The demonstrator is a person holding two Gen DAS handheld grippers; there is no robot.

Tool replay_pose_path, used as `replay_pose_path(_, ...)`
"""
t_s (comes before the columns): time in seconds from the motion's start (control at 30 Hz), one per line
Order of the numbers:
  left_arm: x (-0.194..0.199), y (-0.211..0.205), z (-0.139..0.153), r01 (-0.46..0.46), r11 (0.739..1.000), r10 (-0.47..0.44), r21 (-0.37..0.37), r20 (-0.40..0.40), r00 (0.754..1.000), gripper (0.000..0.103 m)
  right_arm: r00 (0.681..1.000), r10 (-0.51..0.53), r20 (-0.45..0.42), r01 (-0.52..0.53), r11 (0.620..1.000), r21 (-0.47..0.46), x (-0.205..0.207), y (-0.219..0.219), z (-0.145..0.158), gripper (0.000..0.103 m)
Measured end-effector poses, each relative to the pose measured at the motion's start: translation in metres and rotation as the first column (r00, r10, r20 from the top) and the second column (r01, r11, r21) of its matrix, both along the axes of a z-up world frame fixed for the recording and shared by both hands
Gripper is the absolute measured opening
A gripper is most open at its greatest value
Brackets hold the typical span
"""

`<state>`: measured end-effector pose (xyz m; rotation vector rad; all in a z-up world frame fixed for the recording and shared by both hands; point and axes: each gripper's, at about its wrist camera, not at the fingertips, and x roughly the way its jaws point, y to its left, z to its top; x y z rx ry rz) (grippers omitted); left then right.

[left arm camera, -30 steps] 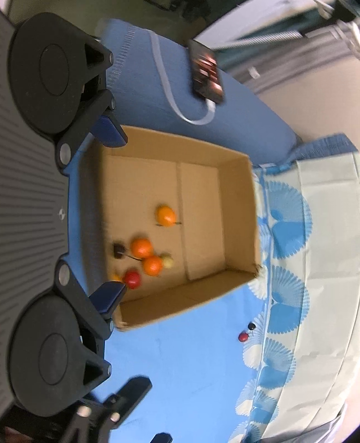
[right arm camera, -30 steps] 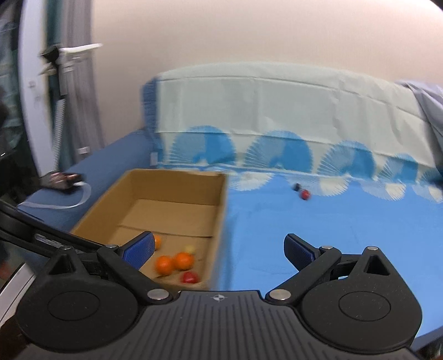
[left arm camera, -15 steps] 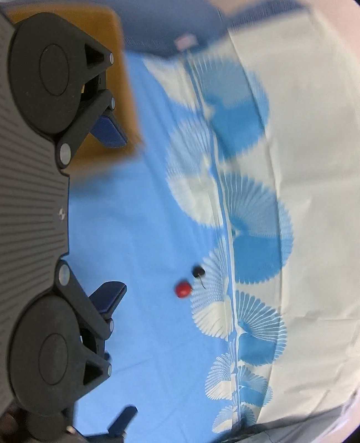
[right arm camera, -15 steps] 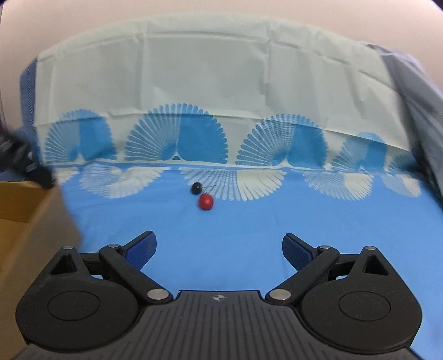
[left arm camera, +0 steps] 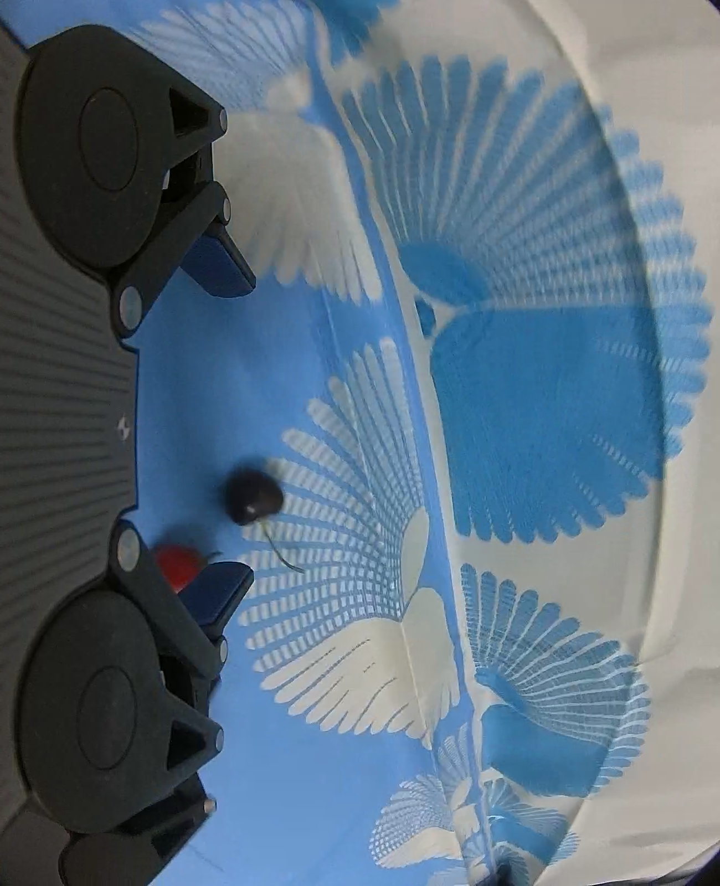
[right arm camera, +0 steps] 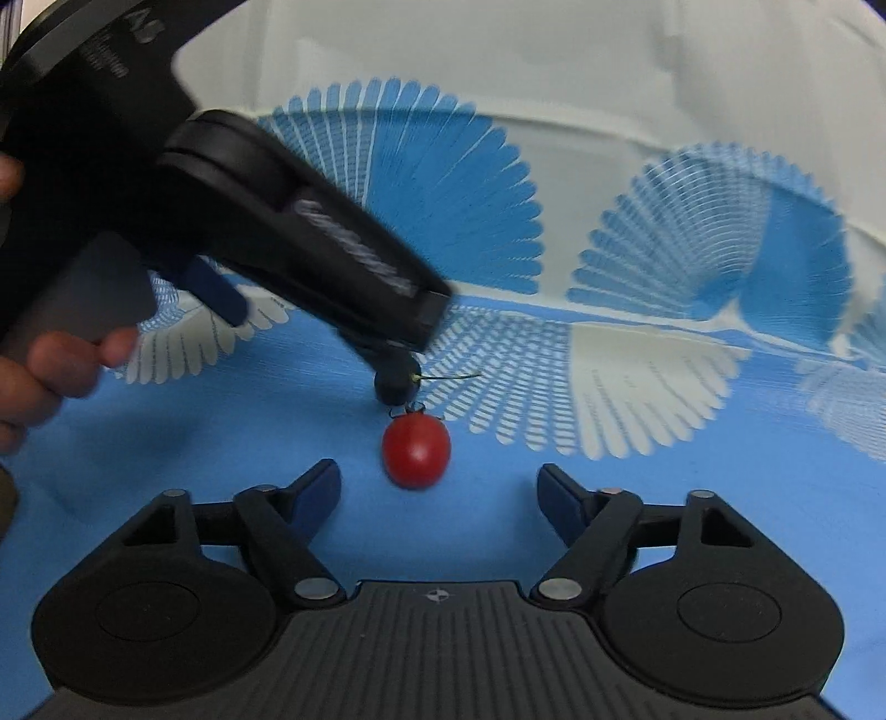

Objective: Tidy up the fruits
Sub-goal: 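Grasp the dark cherry with the left tool while the right grasps the red tomato, then carry the cherry and tomato over the box with both tools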

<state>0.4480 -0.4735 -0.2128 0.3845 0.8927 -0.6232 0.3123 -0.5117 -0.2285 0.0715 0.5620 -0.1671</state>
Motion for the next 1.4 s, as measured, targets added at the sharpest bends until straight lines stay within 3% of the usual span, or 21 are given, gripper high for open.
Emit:
replay_pose_path(0.03, 0.001, -0.005, -0.004, 0.015, 1.000, -0.015, -0.001, -0.005, 1.000, 0.093, 1.000, 0.000, 0.005, 0.000, 1.000, -0.011, 0.003, -0.001, -0.002, 0.066)
replay_pose_path(0.1, 0.007, -0.014, -0.013, 0.042, 0.999, -0.041, 0.016, -0.042, 0.998, 0.048, 1.000, 0.011, 0.027, -0.010, 0.999, -0.046, 0.004, 0.000, -0.004, 0.051)
replay_pose_path(0.13, 0.007, -0.015, -0.015, 0.047, 0.999, -0.046, 0.011, -0.053, 0.998, 0.047, 0.999, 0.013, 0.035, -0.011, 0.999, -0.047, 0.003, -0.001, -0.004, 0.035)
replay_pose_path(0.17, 0.004, -0.015, -0.013, 0.052, 0.999, -0.052, -0.012, -0.027, 0.998, 0.025, 0.999, 0.007, 0.038, -0.005, 0.999, -0.048, 0.002, -0.001, -0.004, 0.023)
replay_pose_path(0.2, 0.003, -0.015, -0.012, 0.067, 0.998, -0.068, -0.014, -0.031, 0.997, 0.024, 0.999, 0.005, 0.038, -0.003, 0.999, -0.048, 0.000, -0.002, -0.004, 0.018)
replay_pose_path(0.23, 0.002, -0.013, -0.011, 0.062, 0.998, -0.063, -0.024, -0.042, 0.997, 0.024, 0.999, 0.002, 0.037, -0.001, 0.999, -0.046, -0.001, -0.002, -0.004, 0.004)
replay_pose_path(0.37, -0.010, 0.004, -0.002, 0.048, 0.997, -0.050, -0.058, -0.030, 0.998, 0.024, 0.999, -0.029, 0.038, 0.029, 1.000, 0.001, -0.012, -0.006, 0.002, 0.002)
replay_pose_path(0.5, -0.026, 0.023, 0.008, 0.052, 0.997, -0.053, -0.050, -0.029, 0.998, 0.024, 0.999, -0.021, 0.028, 0.023, 0.998, -0.054, -0.021, 0.003, 0.004, 0.003)
replay_pose_path(0.7, -0.028, 0.046, 0.003, 0.011, 1.000, -0.011, -0.008, -0.037, 0.999, 0.024, 0.998, -0.053, 0.019, 0.053, 0.999, -0.008, -0.009, -0.005, 0.004, 0.020)
replay_pose_path(0.77, -0.022, 0.051, -0.001, -0.011, 1.000, 0.011, 0.002, -0.051, 0.999, 0.024, 0.998, -0.057, 0.011, 0.057, 0.998, 0.009, -0.006, -0.009, 0.004, 0.045)
replay_pose_path(0.87, -0.017, 0.056, -0.003, -0.035, 0.999, 0.035, 0.004, -0.059, 0.998, 0.024, 0.999, -0.033, 0.015, 0.032, 0.999, 0.037, -0.010, -0.012, 0.003, 0.055)
replay_pose_path(1.03, -0.015, 0.065, 0.002, -0.064, 0.998, 0.064, -0.005, -0.070, 0.996, 0.024, 0.999, 0.040, 0.016, -0.040, 0.999, 0.015, -0.009, 0.002, -0.002, 0.056)
replay_pose_path(1.23, -0.020, 0.072, 0.007, -0.062, 0.998, 0.062, -0.007, -0.078, 0.995, 0.024, 0.999, 0.050, 0.008, -0.049, 0.999, -0.017, 0.018, 0.016, -0.011, 0.056)
replay_pose_path(1.33, -0.023, 0.074, 0.009, -0.069, 0.998, 0.068, -0.007, -0.083, 0.994, 0.024, 0.998, 0.060, 0.003, -0.060, 0.997, -0.052, 0.019, 0.020, -0.011, 0.034)
replay_pose_path(1.4, -0.027, 0.077, 0.014, -0.078, 0.997, 0.077, -0.010, -0.080, 0.994, 0.024, 0.998, 0.060, 0.007, -0.059, 0.995, -0.074, 0.010, 0.025, -0.006, 0.034)
